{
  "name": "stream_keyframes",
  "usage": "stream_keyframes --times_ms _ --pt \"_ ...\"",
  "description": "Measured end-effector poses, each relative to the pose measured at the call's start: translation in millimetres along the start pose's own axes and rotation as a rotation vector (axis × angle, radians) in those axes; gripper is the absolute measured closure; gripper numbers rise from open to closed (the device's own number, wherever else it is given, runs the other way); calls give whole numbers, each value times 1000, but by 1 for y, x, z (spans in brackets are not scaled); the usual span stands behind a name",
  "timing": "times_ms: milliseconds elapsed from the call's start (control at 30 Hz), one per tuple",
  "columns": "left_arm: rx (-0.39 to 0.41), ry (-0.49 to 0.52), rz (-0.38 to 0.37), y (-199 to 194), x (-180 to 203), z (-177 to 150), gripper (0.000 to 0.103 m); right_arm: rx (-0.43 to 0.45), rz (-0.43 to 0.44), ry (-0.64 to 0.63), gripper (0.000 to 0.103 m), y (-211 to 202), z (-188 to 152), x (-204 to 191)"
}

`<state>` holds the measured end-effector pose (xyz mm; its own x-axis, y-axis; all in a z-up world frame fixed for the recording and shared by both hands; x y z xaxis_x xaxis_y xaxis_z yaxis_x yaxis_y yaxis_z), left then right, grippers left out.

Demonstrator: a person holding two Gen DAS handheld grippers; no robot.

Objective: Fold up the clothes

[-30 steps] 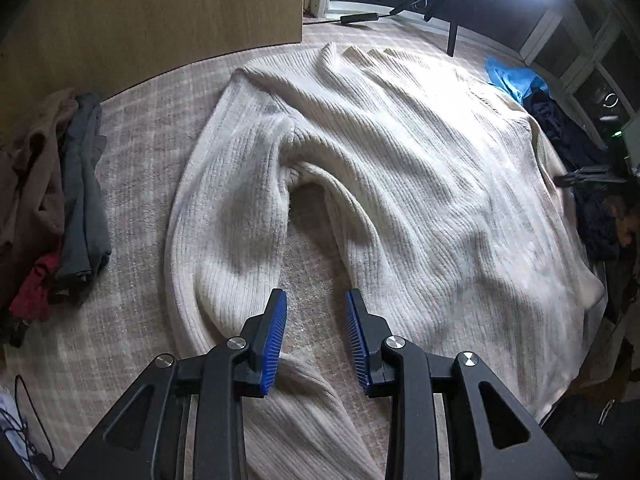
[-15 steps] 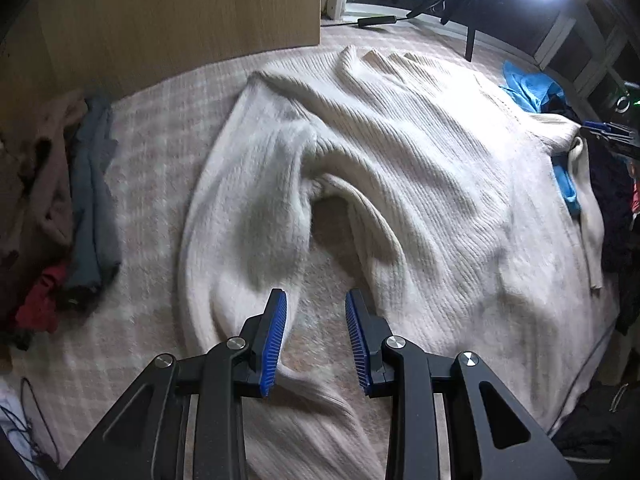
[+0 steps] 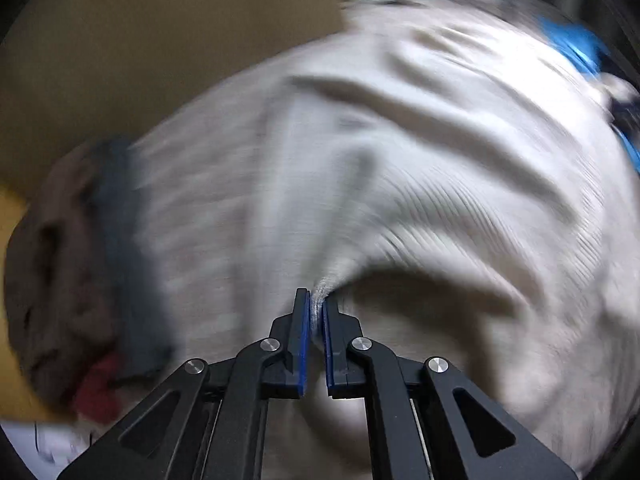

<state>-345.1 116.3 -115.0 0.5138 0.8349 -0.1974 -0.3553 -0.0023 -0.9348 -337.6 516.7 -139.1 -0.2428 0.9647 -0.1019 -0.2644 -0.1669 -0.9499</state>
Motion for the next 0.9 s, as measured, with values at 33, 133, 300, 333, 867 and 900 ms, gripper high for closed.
stream_keyframes --times_ms 33,133,300,333,867,900 --pt "8 -40 -15 -4 -9 -1 95 3 6 9 51 -1 0 1" --pt "37 -36 -7 -18 -11 0 80 11 54 7 51 -11 -4 -7" --pt "77 -22 -116 -36 21 -2 69 -34 194 42 51 -8 -17 -29" --pt "76 -16 -174 -38 34 -5 69 -40 194 37 51 -4 -20 -31" --pt "33 -107 -340 -48 55 -57 93 -7 104 60 68 -2 -33 -27" --pt "24 -112 -344 -52 53 -67 92 -5 124 68 68 -9 -39 -29"
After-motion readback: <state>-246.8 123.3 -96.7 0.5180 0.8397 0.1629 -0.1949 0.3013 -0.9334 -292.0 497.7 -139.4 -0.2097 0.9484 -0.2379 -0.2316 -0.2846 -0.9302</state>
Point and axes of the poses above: each gripper's, at about its wrist camera, not at the fingertips, and y roughly the way its jaws point, x to its right, z to its top, the point moved 9 cm from there along y, roughly the way its jaws point, and after that the axes turned 7 degrees about y, right-handed, at the moved point
